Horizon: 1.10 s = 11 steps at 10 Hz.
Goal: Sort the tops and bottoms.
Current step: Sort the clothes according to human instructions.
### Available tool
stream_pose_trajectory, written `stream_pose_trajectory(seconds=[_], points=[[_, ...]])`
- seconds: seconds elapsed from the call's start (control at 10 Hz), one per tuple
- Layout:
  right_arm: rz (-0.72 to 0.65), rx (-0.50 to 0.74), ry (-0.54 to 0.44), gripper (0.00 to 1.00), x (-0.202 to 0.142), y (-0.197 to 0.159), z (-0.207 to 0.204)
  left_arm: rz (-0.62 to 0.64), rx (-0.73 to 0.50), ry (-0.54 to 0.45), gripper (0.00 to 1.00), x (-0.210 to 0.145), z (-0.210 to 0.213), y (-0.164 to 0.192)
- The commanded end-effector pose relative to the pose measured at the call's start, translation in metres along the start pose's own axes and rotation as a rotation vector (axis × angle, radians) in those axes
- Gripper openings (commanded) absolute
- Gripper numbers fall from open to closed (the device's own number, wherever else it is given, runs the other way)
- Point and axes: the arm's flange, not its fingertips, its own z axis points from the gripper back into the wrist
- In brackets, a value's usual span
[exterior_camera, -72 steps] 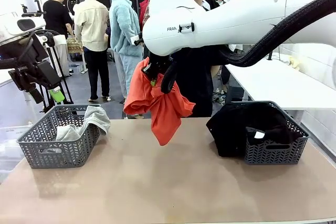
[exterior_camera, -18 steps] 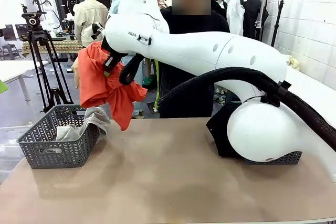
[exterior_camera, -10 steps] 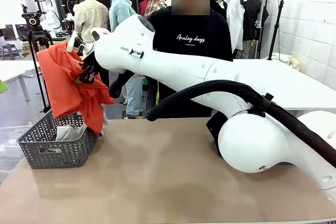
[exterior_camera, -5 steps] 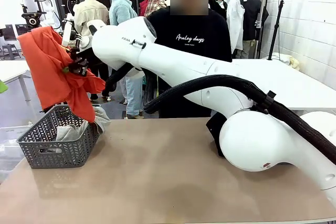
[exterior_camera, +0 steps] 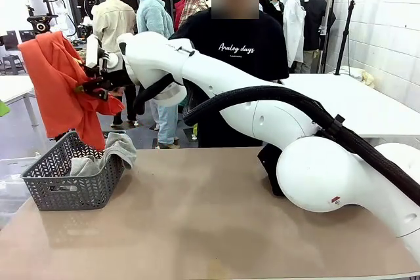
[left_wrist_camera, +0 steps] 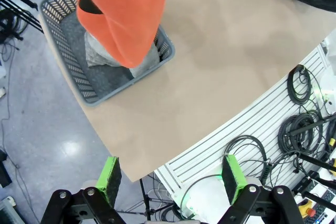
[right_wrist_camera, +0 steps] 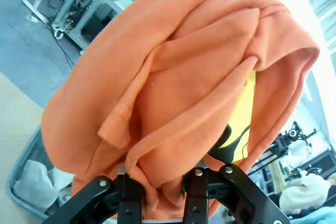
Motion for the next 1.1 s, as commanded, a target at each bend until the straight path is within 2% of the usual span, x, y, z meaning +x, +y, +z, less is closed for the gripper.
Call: stream_pose_trajectory(seconds=[0.0,0.3,0.6,0.7,0.8,0.9,1.0], points=[[-0.063,0.026,-0.049,0.0,-0.088,-0.182,-0.174,0.001,-0.004,0.002,1.0,-0.001,0.0,0.0],[-0.158,0.037,-0.063,0.0,-0.148,-0.174,-0.197,0.001,-0.004,0.002,1.0,-0.001,0.0,0.0],[-0.303,0.019,-0.049,0.0,-0.208,-0.152,-0.209,0.001,-0.004,0.002,1.0,-0.001,0.0,0.0],[-0.335,0.021,-0.062,0.0,-0.221,-0.148,-0.216,0.001,-0.004,0.002,1.0,-0.001,0.0,0.0],[-0.342,0.025,-0.067,0.0,-0.22,-0.148,-0.222,0.001,-0.004,0.002,1.0,-0.001,0.0,0.0],[-0.279,0.041,-0.03,0.0,-0.115,0.053,-0.011,0.001,-0.004,0.002,1.0,-0.001,0.0,0.0],[-0.279,0.041,-0.03,0.0,-0.115,0.053,-0.011,0.001,-0.004,0.002,1.0,-0.001,0.0,0.0]])
